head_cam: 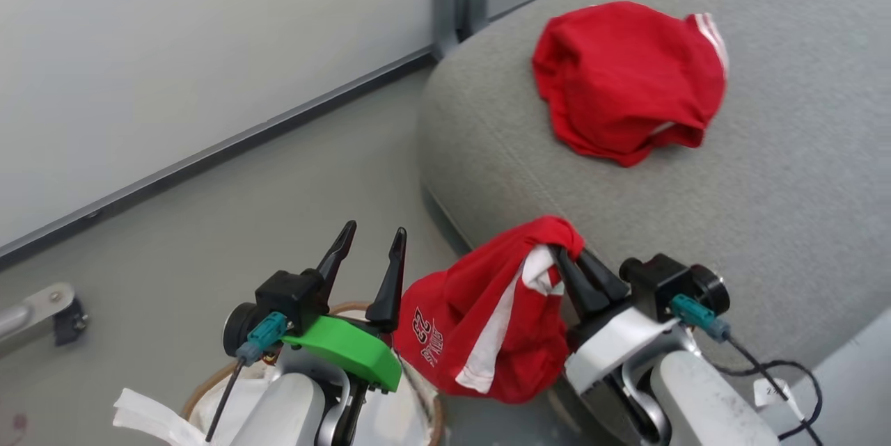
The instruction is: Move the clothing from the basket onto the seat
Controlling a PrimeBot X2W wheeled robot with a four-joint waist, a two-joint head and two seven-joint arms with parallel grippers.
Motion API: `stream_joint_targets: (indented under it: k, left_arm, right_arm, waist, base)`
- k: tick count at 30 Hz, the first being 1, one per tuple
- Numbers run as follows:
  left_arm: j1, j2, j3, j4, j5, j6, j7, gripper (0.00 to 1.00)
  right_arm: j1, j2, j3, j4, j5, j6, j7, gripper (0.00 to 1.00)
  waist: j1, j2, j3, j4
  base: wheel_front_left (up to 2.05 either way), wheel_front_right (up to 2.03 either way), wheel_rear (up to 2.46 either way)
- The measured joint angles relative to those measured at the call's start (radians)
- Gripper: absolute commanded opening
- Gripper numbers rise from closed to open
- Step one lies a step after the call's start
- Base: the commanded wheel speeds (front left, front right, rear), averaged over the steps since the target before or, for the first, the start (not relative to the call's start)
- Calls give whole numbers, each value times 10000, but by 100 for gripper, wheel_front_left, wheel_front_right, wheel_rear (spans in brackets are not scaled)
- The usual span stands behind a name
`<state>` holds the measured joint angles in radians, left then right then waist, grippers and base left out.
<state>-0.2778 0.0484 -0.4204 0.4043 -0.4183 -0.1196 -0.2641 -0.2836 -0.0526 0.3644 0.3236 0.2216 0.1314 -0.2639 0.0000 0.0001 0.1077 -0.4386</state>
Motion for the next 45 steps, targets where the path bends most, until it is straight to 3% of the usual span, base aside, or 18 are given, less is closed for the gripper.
stream_joint_targets:
  k: [6, 10, 15, 21, 25, 33, 45]
  left_arm:
    - [-68, -8, -299, 148, 71, -38, 0, 100]
    - [-99, -10, -341, 255, 167, -48, 2, 100]
    - [-106, -6, -265, 320, 414, -54, 2, 100]
    - [-485, -10, -328, 360, 667, -82, 2, 100]
    - [-795, -8, -453, 364, 826, -86, 2, 100]
    - [-1502, 81, -761, 449, 997, -92, 0, 100]
    - [-2032, 255, -802, 608, 989, -94, 2, 100]
  right_arm:
    - [-1083, -686, -681, -790, -253, -2, 0, 0]
    - [-2370, -1544, -729, -1106, -456, 0, 0, 0]
    - [-4428, -2734, -690, -1127, -780, 0, -2, 0]
    - [-6892, -4061, -1636, -424, -1260, 0, -4, 0]
    - [-7919, -4571, -2140, 374, -1693, 0, -6, 0]
    - [-8524, -4730, -2966, 2236, -2255, 0, -4, 0]
    - [-6158, -3687, -4042, 4412, -2732, 0, -4, 0]
  waist:
    - [0, 0, 179, -785]
    - [0, 1, 444, -952]
    - [0, 0, 745, -1002]
    - [0, 1, 1204, -737]
    - [0, 0, 1606, -489]
    - [1, 0, 2596, 84]
    - [1, 0, 3686, 821]
  base:
    - [0, 0, 0]
    - [0, 0, 0]
    - [0, 0, 0]
    - [0, 0, 0]
    - [0, 0, 0]
    - [0, 0, 0]
    - [0, 0, 0]
